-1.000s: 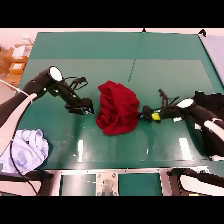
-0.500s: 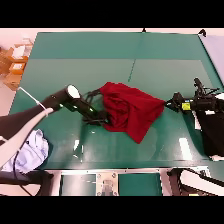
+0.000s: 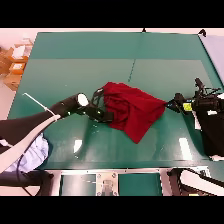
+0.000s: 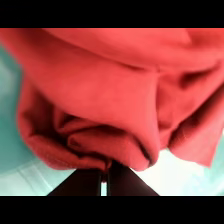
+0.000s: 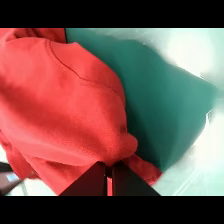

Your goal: Fold the shirts.

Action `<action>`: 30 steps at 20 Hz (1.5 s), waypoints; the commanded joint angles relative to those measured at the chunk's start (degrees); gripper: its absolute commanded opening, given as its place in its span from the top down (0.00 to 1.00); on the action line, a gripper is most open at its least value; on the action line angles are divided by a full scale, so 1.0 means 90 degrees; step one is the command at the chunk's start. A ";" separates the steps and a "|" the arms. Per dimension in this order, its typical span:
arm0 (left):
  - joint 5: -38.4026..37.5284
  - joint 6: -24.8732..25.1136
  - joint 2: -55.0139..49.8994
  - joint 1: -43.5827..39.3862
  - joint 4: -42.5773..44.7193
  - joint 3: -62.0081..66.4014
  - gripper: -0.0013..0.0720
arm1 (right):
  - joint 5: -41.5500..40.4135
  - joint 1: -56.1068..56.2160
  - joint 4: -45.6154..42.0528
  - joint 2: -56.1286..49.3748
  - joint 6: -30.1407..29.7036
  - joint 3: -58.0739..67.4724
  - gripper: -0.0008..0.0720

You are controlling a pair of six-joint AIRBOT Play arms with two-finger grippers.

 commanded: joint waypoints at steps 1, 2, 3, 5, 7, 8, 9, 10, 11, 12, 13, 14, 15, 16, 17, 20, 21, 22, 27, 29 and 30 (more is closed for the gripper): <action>-0.0522 0.0053 0.0432 0.0389 0.0325 0.0238 0.95 | 0.0245 -0.0019 0.0058 0.0070 0.0005 0.0279 0.97; -0.0835 0.0049 0.0843 0.0593 0.0600 0.0474 0.95 | 0.0491 -0.0058 0.0226 0.0136 0.0012 0.0629 0.97; -0.1175 0.0046 0.1338 0.0828 0.0894 0.0804 0.95 | 0.0758 -0.0124 0.0527 0.0243 0.0029 0.1066 0.97; -0.1812 0.0051 0.2361 0.1307 0.1316 0.1644 0.95 | 0.1156 -0.0323 0.1372 0.0607 0.0029 0.2225 0.97; -0.2174 0.0051 0.3334 0.1744 0.1634 0.2725 0.95 | 0.1183 -0.0578 0.1989 0.1100 0.0053 0.3570 0.97; -0.2266 0.0049 0.3735 0.1904 0.1797 0.3313 0.95 | 0.1122 -0.0729 0.2118 0.1348 0.0056 0.4301 0.97; -0.2327 0.0051 0.4036 0.1999 0.1914 0.3840 0.95 | 0.1035 -0.0877 0.2130 0.1571 0.0104 0.4949 0.97; -0.2370 0.0051 0.4296 0.2016 0.2006 0.4386 0.95 | 0.0930 -0.1052 0.2127 0.1812 0.0160 0.5581 0.97; -0.2378 0.0051 0.4483 0.2016 0.2030 0.4835 0.95 | 0.0811 -0.1226 0.2127 0.2035 0.0197 0.6084 0.97; -0.2378 0.0051 0.4634 0.2016 0.2047 0.5294 0.95 | 0.0641 -0.1399 0.2110 0.2285 0.0197 0.6547 0.97; -0.2387 0.0049 0.4745 0.2016 0.2101 0.5688 0.95 | 0.0449 -0.1542 0.2101 0.2506 0.0194 0.6904 0.97; -0.2397 0.0044 0.4823 0.2016 0.2227 0.6016 0.95 | 0.0250 -0.1639 0.2047 0.2720 0.0197 0.7227 0.97; -0.2497 -0.0029 0.4896 0.2016 0.2387 0.6268 0.95 | 0.0056 -0.1642 0.1875 0.2873 0.0199 0.7470 0.97; -0.2708 -0.0185 0.4932 0.2016 0.2606 0.6450 0.95 | -0.0095 -0.1642 0.1719 0.2997 0.0238 0.7655 0.97; -0.2992 -0.0340 0.4935 0.2016 0.2776 0.6545 0.95 | -0.0165 -0.1642 0.1690 0.3058 0.0245 0.7725 0.97; -0.3716 -0.0610 0.4935 0.2016 0.3427 0.6200 0.95 | -0.0085 -0.1637 0.1678 0.3028 0.0245 0.7533 0.97; -0.3789 -0.0641 0.4915 0.2016 0.3653 0.5904 0.95 | -0.0036 -0.1637 0.1770 0.2965 0.0245 0.7298 0.97; -0.3820 -0.0641 0.4855 0.2016 0.3818 0.5571 0.95 | 0.0029 -0.1634 0.1962 0.2880 0.0238 0.6992 0.97; -0.2990 -0.0534 0.3696 0.2016 0.3905 0.3344 0.95 | -0.0032 -0.0328 0.1945 0.2013 -0.0512 0.4571 0.97; -0.2385 -0.0192 0.2725 0.2016 0.3674 0.2654 0.95 | -0.0449 0.0495 0.1455 0.1350 -0.0731 0.3633 0.96; -0.2089 -0.0022 0.2137 0.2016 0.3572 0.2453 0.95 | -0.0777 0.0882 0.1205 0.0899 -0.0814 0.3191 0.96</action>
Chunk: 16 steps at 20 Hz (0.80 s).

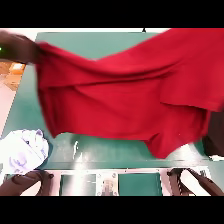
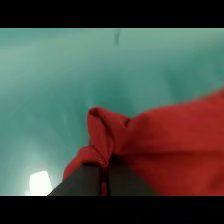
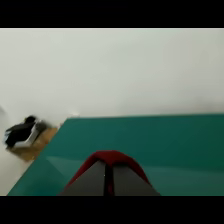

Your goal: Fold the shirts.

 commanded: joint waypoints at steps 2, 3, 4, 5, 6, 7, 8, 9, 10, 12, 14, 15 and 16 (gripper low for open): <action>0.1217 0.0656 -0.2509 0.0012 -0.0236 -0.0913 0.95 | -0.1229 0.1525 -0.0702 -0.1906 -0.0396 -0.1824 0.96; 0.1384 0.0760 -0.3203 0.0053 -0.0347 -0.0855 0.95 | -0.1399 0.1681 -0.0695 -0.2548 -0.0391 -0.1919 0.96; 0.1394 0.0840 -0.3854 0.0119 -0.0602 -0.0678 0.95 | -0.1404 0.1722 -0.0658 -0.3123 -0.0359 -0.1889 0.96; 0.1331 0.0957 -0.4374 0.0209 -0.0916 -0.0452 0.95 | -0.1404 0.1729 -0.0512 -0.3609 -0.0340 -0.1843 0.97; 0.1256 0.1061 -0.4772 0.0321 -0.1241 -0.0211 0.95 | -0.1401 0.1690 -0.0338 -0.4022 -0.0342 -0.1763 0.97; 0.1183 0.1120 -0.5071 0.0432 -0.1566 0.0053 0.95 | -0.1399 0.1627 -0.0219 -0.4284 -0.0342 -0.1678 0.96; 0.1144 0.1120 -0.5219 0.0525 -0.1739 0.0267 0.95 | -0.1396 0.1559 -0.0202 -0.4391 -0.0342 -0.1605 0.86; 0.1100 0.1120 -0.5241 0.0629 -0.1761 0.0442 0.75 | -0.1377 0.1445 -0.0204 -0.4388 -0.0345 -0.1535 0.70; 0.0950 0.1112 -0.5226 0.0746 -0.1749 0.0651 0.27 | -0.1205 0.1273 -0.0211 -0.4371 -0.0342 -0.1392 0.58; 0.0141 0.1115 -0.5183 0.1078 -0.1751 0.1273 0.16 | -0.0357 0.0704 -0.0257 -0.4306 -0.0236 -0.1003 0.52; -0.1052 0.1117 -0.5173 0.1528 -0.1761 0.1931 0.16 | 0.0525 -0.0024 -0.0590 -0.4092 -0.0056 -0.0930 0.53; -0.1557 0.1117 -0.5163 0.1749 -0.1792 0.2067 0.16 | 0.0916 -0.0376 -0.0967 -0.3932 -0.0049 -0.1035 0.53; -0.1926 0.1122 -0.5112 0.1962 -0.1894 0.2035 0.16 | 0.1183 -0.0692 -0.1418 -0.3750 -0.0029 -0.1253 0.53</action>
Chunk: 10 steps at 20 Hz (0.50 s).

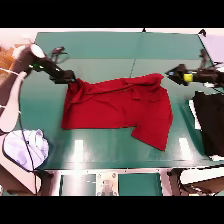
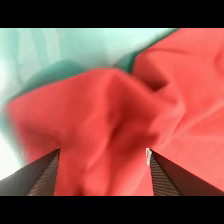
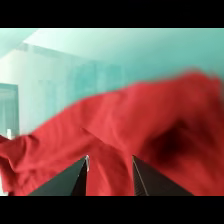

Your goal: Fold the shirts.

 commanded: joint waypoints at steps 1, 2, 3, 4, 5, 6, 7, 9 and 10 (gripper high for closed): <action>-0.1702 0.0034 0.0053 0.0719 -0.0328 0.0308 0.16 | 0.1209 -0.1124 -0.1265 0.0469 0.0138 -0.0466 0.49; -0.1749 0.0034 0.0214 0.0908 -0.0522 -0.0002 0.16 | 0.1197 -0.1411 -0.1603 0.0636 0.0141 -0.0835 0.42; -0.1744 0.0041 0.0403 0.1054 -0.0653 -0.0379 0.16 | 0.1195 -0.1690 -0.1783 0.0709 0.0136 -0.1188 0.42; -0.1715 0.0131 0.0627 0.1166 -0.0695 -0.0850 0.16 | 0.1190 -0.1894 -0.1829 0.0712 0.0126 -0.1486 0.42; -0.1722 0.0204 0.0835 0.1246 -0.0663 -0.1297 0.16 | 0.1100 -0.2030 -0.1826 0.0704 0.0044 -0.1817 0.42; -0.1695 0.0270 0.1061 0.1336 -0.0627 -0.1770 0.16 | 0.0940 -0.2047 -0.1819 0.0678 -0.0075 -0.2091 0.42; -0.1615 0.0340 0.1324 0.1435 -0.0578 -0.2295 0.16 | 0.0828 -0.1994 -0.1819 0.0605 -0.0087 -0.2259 0.42; -0.1333 0.0454 0.1831 0.1683 -0.0515 -0.3281 0.16 | 0.0707 -0.1746 -0.1817 0.0330 -0.0160 -0.2421 0.42; -0.1188 0.0493 0.2084 0.1843 -0.0512 -0.3779 0.16 | 0.0707 -0.1571 -0.1809 0.0151 -0.0158 -0.2424 0.43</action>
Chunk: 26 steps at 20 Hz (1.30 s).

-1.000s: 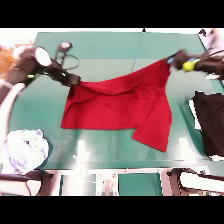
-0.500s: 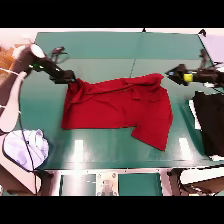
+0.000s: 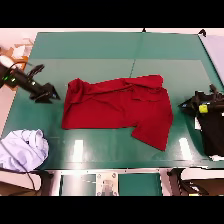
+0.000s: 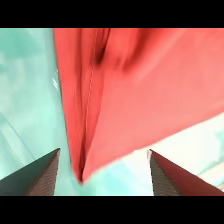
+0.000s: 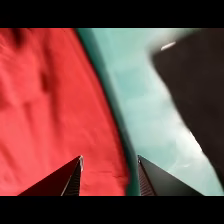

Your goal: Fold the shirts.

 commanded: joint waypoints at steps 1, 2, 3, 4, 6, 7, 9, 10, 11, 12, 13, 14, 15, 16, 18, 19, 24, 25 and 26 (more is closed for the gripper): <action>0.0350 0.0236 0.0838 0.0505 0.0022 -0.1664 0.16 | -0.0121 0.0304 -0.0109 -0.0415 -0.0097 -0.0328 0.43; 0.0532 0.0267 0.1027 0.0641 0.0024 -0.2074 0.16 | -0.0138 0.0469 -0.0092 -0.0551 -0.0119 -0.0325 0.45; 0.0738 0.0272 0.1175 0.0753 0.0024 -0.2475 0.16 | -0.0165 0.0610 -0.0100 -0.0651 -0.0124 -0.0325 0.54; 0.0933 0.0308 0.1248 0.0789 0.0046 -0.2827 0.16 | -0.0177 0.0704 -0.0092 -0.0729 -0.0141 -0.0323 0.61; 0.1355 0.0340 0.1263 0.0777 -0.0036 -0.3466 0.16 | -0.0299 0.0838 -0.0092 -0.0765 -0.0138 -0.0323 0.92; 0.1608 0.0406 0.1260 0.0777 -0.0219 -0.3764 0.16 | -0.0357 0.0865 -0.0097 -0.0765 -0.0138 -0.0308 0.96; 0.2096 0.0675 0.1260 0.0777 -0.0758 -0.4260 0.16 | -0.0398 0.0867 -0.0092 -0.0765 -0.0136 -0.0274 0.97; 0.2361 0.0901 0.1260 0.0777 -0.1137 -0.4447 0.16 | -0.0408 0.0867 -0.0095 -0.0767 -0.0138 -0.0245 0.97; 0.2637 0.1054 0.1246 0.0777 -0.1450 -0.4563 0.16 | -0.0408 0.0862 -0.0095 -0.0765 -0.0138 -0.0214 0.97; 0.2868 0.1185 0.1175 0.0777 -0.1766 -0.4629 0.16 | -0.0408 0.0862 -0.0092 -0.0765 -0.0138 -0.0194 0.97; 0.2929 0.1282 0.1052 0.0777 -0.1999 -0.4624 0.16 | -0.0408 0.0862 -0.0092 -0.0765 -0.0138 -0.0180 0.97; 0.2912 0.1438 0.0903 0.0770 -0.2327 -0.4626 0.20 | -0.0406 0.0862 -0.0092 -0.0765 -0.0138 -0.0165 0.97; 0.2902 0.1644 0.0787 0.0697 -0.2603 -0.4622 0.45 | -0.0381 0.0862 -0.0068 -0.0765 -0.0138 -0.0153 0.97; 0.2905 0.1817 0.0714 0.0573 -0.2810 -0.4607 0.77 | -0.0289 0.0862 0.0046 -0.0763 -0.0143 -0.0126 0.97; 0.2730 0.1875 0.0743 0.0447 -0.2895 -0.4374 0.95 | 0.0175 0.0862 0.0495 -0.0714 -0.0255 0.0083 0.97; 0.2390 0.1880 0.0814 0.0457 -0.3106 -0.4133 0.95 | 0.0447 0.0862 0.0777 -0.0607 -0.0328 0.0272 0.97; 0.1251 0.1467 0.2591 0.0466 -0.3942 -0.1702 0.95 | 0.1234 0.0772 0.2873 0.1039 -0.0321 0.2346 0.97; 0.1316 0.1341 0.3048 0.0466 -0.3997 -0.0908 0.95 | 0.1205 0.0702 0.3364 0.1409 -0.0277 0.2929 0.97; 0.1460 0.1222 0.3427 0.0466 -0.4000 -0.0121 0.95 | 0.1115 0.0578 0.3813 0.1790 -0.0199 0.3587 0.97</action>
